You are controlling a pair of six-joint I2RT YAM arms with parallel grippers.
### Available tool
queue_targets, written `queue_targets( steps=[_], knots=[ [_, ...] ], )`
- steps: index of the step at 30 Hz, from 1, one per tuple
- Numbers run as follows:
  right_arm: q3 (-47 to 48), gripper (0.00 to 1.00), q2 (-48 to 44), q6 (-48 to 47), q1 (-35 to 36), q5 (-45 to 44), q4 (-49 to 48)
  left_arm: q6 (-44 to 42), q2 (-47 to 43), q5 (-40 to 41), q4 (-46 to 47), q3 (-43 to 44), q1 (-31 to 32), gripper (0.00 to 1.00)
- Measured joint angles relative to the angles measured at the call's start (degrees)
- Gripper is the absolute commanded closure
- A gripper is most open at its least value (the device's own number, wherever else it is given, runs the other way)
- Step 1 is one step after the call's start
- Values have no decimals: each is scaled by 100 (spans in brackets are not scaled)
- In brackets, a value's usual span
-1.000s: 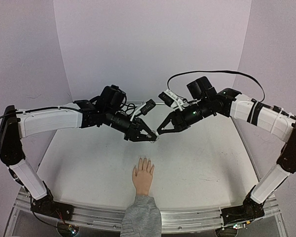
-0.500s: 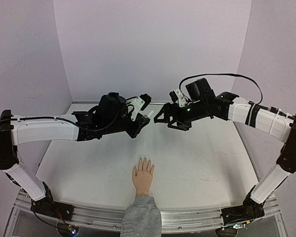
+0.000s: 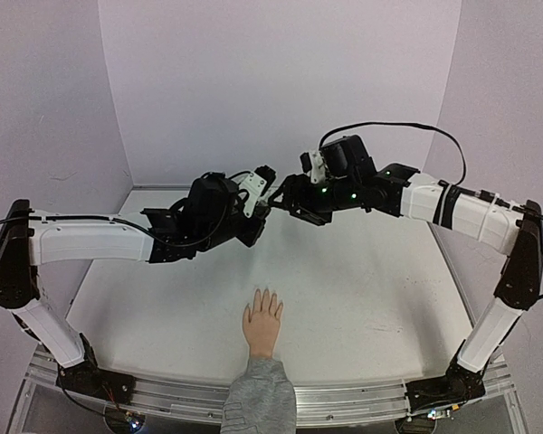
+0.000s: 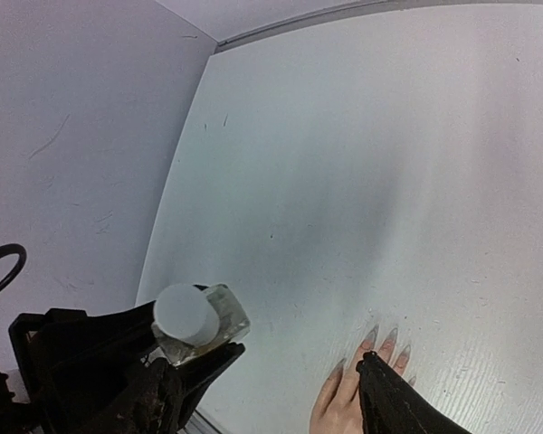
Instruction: Paint the nails
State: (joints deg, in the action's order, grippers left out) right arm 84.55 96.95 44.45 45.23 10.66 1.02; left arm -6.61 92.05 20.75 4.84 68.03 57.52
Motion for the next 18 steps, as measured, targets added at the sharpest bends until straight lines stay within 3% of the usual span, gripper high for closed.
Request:
queue_targets(
  steps=[7,12,18],
  knots=[
    [479,51,240,81,83,-306,-7,31,15,55,24,20,39,100],
    [824,77,577,120,116,-472,28,42,17,55,13,20,74,100],
    [883,100,608,179,251,-625,35,79,66,192,0,20,94,100]
  ],
)
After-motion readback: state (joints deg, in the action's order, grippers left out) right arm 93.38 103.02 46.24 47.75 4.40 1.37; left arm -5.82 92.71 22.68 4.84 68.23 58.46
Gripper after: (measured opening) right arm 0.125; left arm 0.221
